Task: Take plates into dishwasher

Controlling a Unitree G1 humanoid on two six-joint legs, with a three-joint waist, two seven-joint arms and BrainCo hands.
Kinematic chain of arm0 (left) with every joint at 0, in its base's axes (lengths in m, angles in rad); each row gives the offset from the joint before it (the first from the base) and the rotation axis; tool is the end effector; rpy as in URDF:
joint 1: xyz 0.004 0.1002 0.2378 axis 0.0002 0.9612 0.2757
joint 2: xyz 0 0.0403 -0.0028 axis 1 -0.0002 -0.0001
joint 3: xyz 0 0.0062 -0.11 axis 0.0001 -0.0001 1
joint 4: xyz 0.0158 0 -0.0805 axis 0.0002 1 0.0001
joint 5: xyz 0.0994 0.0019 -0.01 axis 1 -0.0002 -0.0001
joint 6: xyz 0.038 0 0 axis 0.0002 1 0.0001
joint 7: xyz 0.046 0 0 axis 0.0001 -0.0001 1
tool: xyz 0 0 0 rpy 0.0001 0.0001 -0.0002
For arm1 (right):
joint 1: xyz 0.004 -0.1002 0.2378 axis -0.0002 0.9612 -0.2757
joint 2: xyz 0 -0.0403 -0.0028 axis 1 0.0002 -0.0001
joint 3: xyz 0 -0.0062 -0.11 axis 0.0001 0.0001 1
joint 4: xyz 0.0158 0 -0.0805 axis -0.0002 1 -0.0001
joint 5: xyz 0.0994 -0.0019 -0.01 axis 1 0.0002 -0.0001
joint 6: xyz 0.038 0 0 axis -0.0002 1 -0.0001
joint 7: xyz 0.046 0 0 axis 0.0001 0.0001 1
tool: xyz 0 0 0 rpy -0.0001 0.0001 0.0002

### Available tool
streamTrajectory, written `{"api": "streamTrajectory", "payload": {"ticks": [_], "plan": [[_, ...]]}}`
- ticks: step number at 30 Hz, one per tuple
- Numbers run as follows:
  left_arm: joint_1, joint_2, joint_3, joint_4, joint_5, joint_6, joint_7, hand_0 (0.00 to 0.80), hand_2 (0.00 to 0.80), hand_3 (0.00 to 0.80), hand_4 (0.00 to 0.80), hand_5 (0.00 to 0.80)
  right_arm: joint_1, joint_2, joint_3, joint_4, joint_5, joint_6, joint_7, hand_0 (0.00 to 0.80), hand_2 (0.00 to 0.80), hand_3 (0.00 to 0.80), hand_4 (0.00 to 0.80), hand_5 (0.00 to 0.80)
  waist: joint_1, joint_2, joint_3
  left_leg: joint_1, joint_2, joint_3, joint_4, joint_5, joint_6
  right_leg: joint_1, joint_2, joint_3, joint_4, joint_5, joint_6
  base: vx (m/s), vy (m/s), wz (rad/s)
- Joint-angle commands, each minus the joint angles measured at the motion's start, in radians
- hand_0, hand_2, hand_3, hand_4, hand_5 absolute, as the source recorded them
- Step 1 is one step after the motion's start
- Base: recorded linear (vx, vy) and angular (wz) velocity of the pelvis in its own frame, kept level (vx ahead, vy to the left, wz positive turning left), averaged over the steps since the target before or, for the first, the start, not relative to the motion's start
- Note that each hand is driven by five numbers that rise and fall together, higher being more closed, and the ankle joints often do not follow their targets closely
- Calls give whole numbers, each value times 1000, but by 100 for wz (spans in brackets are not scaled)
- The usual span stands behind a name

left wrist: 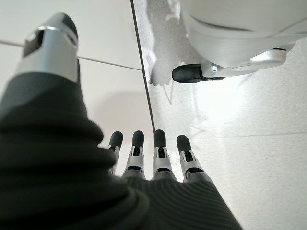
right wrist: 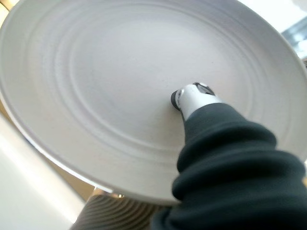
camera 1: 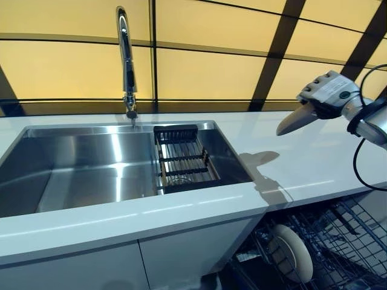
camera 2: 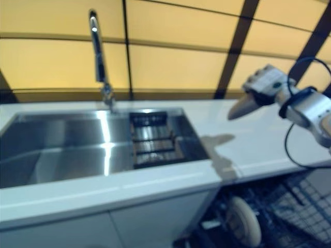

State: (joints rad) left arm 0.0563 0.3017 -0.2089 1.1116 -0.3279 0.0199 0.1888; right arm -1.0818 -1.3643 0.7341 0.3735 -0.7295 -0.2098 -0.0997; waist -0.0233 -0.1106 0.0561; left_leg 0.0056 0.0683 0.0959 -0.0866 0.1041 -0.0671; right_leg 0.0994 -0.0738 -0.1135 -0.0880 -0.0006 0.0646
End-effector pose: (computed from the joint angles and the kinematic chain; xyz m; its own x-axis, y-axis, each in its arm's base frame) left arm 0.0686 0.2387 -0.1156 0.3401 0.3656 -0.8664 -0.1592 0.9304 0.3301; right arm 0.2805 -0.3019 0.3006 0.9387 0.2687 0.2161 0.3364 -0.5761 -0.7450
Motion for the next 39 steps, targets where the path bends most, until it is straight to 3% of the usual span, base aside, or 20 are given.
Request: {"api": "streamTrajectory", "payload": {"ticks": [1,9,21,29,32,39], "plan": [[-41,27,28,58,32,16,-1,0,0,0,0,0,-8,-75,-81,59,127,110,-2,800,800,800,800,800,13,-41,-26,87,-34,9,-1,-110,36,-46,-17,15,1,98,66,3,-10,-10],[-47,29,35,78,33,23,-10,0,0,0,0,0,110,-120,-177,183,251,149,5,800,800,800,800,800,-24,-36,-35,100,-28,39,-1,-112,37,-55,-12,53,1,110,69,18,-6,-13],[-67,44,49,91,32,26,-18,0,0,0,0,0,529,-104,-540,288,367,251,3,800,800,800,800,800,-68,-20,-23,106,-24,69,-1,-110,43,-70,-12,86,15,114,70,6,-2,-9],[-81,41,78,103,50,26,-27,0,0,0,0,0,736,37,-726,237,522,283,91,800,800,800,800,800,-92,-6,-10,114,-23,82,-1,-112,48,-76,-13,106,22,116,68,13,1,-9],[-81,40,83,103,54,23,-29,0,0,0,0,0,761,72,-749,218,554,309,128,800,800,800,800,800,-94,-3,-6,116,-23,85,-1,-113,48,-75,-14,108,21,116,67,0,0,0],[-83,27,109,105,64,22,-27,0,0,0,0,0,774,227,-768,126,690,465,313,800,800,800,800,800,-106,5,4,122,-23,92,-1,-114,48,-74,-13,114,20,117,60,10,-2,-4]]}}
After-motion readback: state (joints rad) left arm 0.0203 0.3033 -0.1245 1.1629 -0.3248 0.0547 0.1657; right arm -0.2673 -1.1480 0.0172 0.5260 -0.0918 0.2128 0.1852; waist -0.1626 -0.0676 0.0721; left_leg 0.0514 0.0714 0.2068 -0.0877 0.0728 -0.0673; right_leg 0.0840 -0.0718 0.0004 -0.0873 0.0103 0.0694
